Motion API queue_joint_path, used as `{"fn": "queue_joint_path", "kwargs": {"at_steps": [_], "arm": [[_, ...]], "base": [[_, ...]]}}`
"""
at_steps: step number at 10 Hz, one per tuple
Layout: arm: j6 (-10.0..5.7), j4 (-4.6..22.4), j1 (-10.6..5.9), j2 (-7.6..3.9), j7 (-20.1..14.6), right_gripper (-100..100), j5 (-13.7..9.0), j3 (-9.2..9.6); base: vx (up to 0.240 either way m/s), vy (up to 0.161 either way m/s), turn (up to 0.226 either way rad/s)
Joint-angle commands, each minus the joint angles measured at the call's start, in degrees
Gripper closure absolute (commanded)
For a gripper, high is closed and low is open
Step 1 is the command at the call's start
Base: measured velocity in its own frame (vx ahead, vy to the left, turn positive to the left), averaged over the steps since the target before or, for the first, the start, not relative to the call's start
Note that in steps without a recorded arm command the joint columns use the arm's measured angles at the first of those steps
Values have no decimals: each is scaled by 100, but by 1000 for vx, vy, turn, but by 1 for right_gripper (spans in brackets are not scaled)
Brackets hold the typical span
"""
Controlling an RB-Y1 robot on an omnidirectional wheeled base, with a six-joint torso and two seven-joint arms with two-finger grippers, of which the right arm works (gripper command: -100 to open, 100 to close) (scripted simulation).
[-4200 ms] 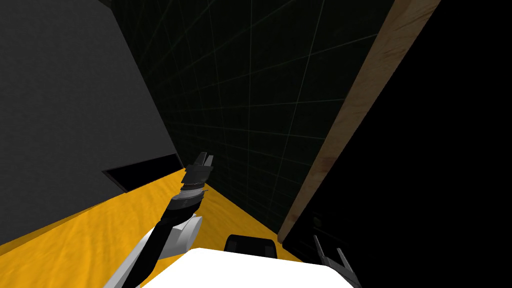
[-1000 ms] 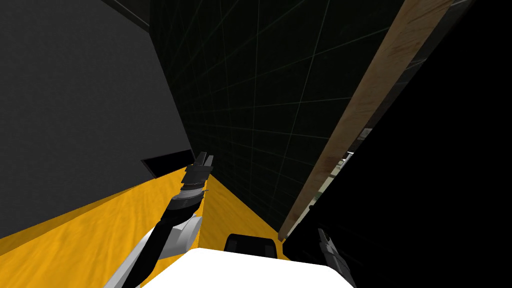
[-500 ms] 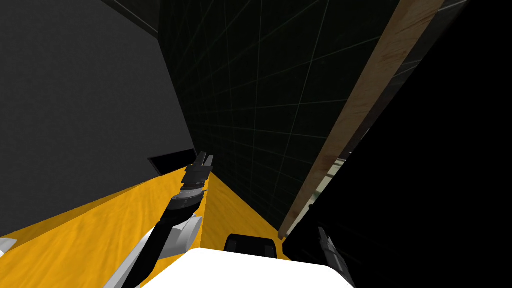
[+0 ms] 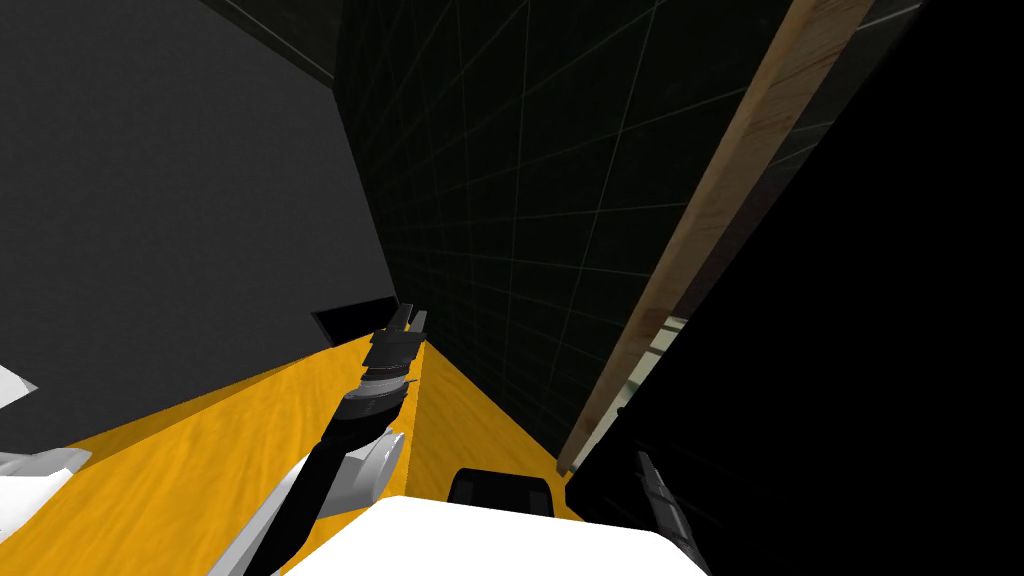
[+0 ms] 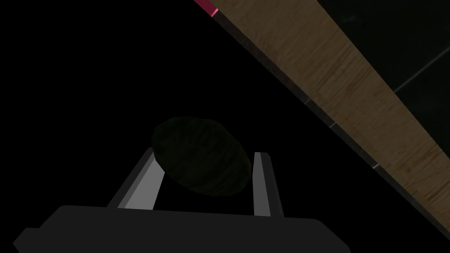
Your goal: Pull the door open
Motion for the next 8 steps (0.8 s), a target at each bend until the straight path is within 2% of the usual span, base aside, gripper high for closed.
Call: {"fn": "queue_joint_path", "kwargs": {"at_steps": [1, 2, 3, 4, 5, 6, 8], "arm": [[13, 29, -12, 13, -188, 100, -33, 16], [29, 43, -50, 10, -400, 100, -99, 28], [29, 43, -50, 10, -427, 100, -99, 28], [45, 58, -88, 7, -648, 100, -164, 40], [45, 58, -88, 7, -666, 100, -164, 40], [61, 73, -126, 4, -897, 100, -230, 52], [76, 87, -164, 1, -1145, 100, -296, 64]], "base": [[-45, -6, 31], [-57, 0, 58], [-43, -4, 34], [-48, -9, 63], [-40, -4, 35], [-51, 1, 59], [-67, -7, 64]]}}
